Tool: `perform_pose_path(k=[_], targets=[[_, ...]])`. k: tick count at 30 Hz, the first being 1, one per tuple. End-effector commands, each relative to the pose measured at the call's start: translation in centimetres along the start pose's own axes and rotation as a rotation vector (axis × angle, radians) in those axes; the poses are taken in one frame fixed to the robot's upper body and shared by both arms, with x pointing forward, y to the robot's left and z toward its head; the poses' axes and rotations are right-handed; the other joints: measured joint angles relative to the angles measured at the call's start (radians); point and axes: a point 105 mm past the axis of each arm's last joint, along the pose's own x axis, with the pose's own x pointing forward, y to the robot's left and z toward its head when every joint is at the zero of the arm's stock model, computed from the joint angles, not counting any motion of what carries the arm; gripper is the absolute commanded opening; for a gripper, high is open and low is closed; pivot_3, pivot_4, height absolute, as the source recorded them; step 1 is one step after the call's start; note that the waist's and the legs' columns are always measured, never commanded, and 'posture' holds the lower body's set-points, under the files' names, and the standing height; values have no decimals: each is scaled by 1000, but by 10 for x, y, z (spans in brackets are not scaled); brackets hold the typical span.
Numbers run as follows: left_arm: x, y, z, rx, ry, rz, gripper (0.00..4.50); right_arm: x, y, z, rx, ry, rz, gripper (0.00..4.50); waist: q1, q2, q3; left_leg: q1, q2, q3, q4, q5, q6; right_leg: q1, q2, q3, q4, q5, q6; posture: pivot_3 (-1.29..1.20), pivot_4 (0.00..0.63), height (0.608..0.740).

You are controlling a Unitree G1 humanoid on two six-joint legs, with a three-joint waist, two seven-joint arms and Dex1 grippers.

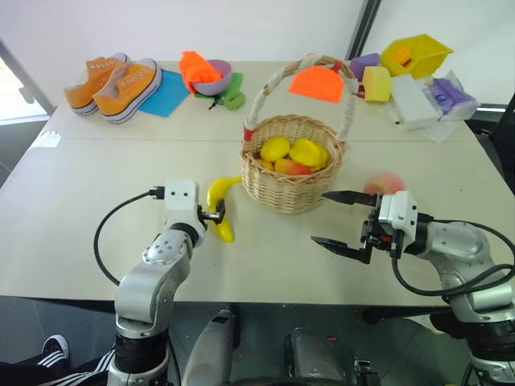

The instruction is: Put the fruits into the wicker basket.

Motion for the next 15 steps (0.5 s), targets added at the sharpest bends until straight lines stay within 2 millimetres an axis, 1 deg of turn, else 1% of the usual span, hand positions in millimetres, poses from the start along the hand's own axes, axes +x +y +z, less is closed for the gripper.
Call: perform_pose_path(k=[1, 2, 3, 4, 6, 7, 8, 9, 10, 12, 14, 15], targets=[[4, -6, -2, 6, 22, -35, 4500, -1, -2, 5, -34, -18, 0, 4471, -1, 0, 0, 0, 0, 0, 0, 0, 0, 0, 0, 0, 0, 0, 0, 0, 150, 740], [5, -7, -3, -19, 25, -40, 4500, -1, -2, 5, -35, -17, -2, 4471, -2, 0, 0, 0, 0, 0, 0, 0, 0, 0, 0, 0, 0, 0, 0, 0, 150, 740], [5, -8, -4, -22, 28, -41, 3957, -2, -3, 5, -37, -16, -3, 4500, -2, 0, 0, 0, 0, 0, 0, 0, 0, 0, 0, 0, 0, 0, 0, 0, 150, 740], [5, -9, -4, -12, 27, -44, 3678, -2, -2, 5, -38, -16, -3, 4500, -2, 0, 0, 0, 0, 0, 0, 0, 0, 0, 0, 0, 0, 0, 0, 0, 150, 740], [5, -8, -6, -8, 34, -35, 2587, -3, -3, 5, -40, -16, -6, 4500, -4, 0, 0, 0, 0, 0, 0, 0, 0, 0, 0, 0, 0, 0, 0, 0, 150, 740], [5, -7, -6, -10, 29, -26, 2136, -3, -3, 6, -41, -17, -8, 4500, -4, 0, 0, 0, 0, 0, 0, 0, 0, 0, 0, 0, 0, 0, 0, 0, 150, 740], [5, -3, -2, -10, 6, -1, 1661, -3, -3, 6, -42, -17, -10, 4500, -4, 0, 0, 0, 0, 0, 0, 0, 0, 0, 0, 0, 0, 0, 0, 0, 150, 740], [5, 4, 5, -13, -35, 35, 1316, -4, -3, 6, -42, -17, -11, 4500, -5, 0, 0, 0, 0, 0, 0, 0, 0, 0, 0, 0, 0, 0, 0, 0, 150, 740], [2, 13, 18, -15, -100, 68, 1186, -4, -4, 6, -40, -17, -15, 4500, -5, 0, 0, 0, 0, 0, 0, 0, 0, 0, 0, 0, 0, 0, 0, 0, 150, 740], [-6, 20, 41, 9, -216, 65, 1185, -6, -5, 6, -37, -18, -24, 4500, -5, 0, 0, 0, 1, 0, 0, 0, 0, 0, 0, 0, 0, 0, 0, 0, 150, 740], [-13, 22, 51, 36, -262, 19, 1185, -8, -9, 7, -37, -20, -35, 4500, -4, 0, 0, 0, 1, 0, 0, 0, 0, 0, 0, 0, 0, 0, 0, 0, 150, 740], [-17, 28, 55, 58, -282, 39, 1185, -8, -10, 8, -37, -20, -38, 4500, -3, 0, 0, 0, 0, 0, -1, 0, 0, 0, 0, 0, 0, 0, 0, 0, 150, 740]])
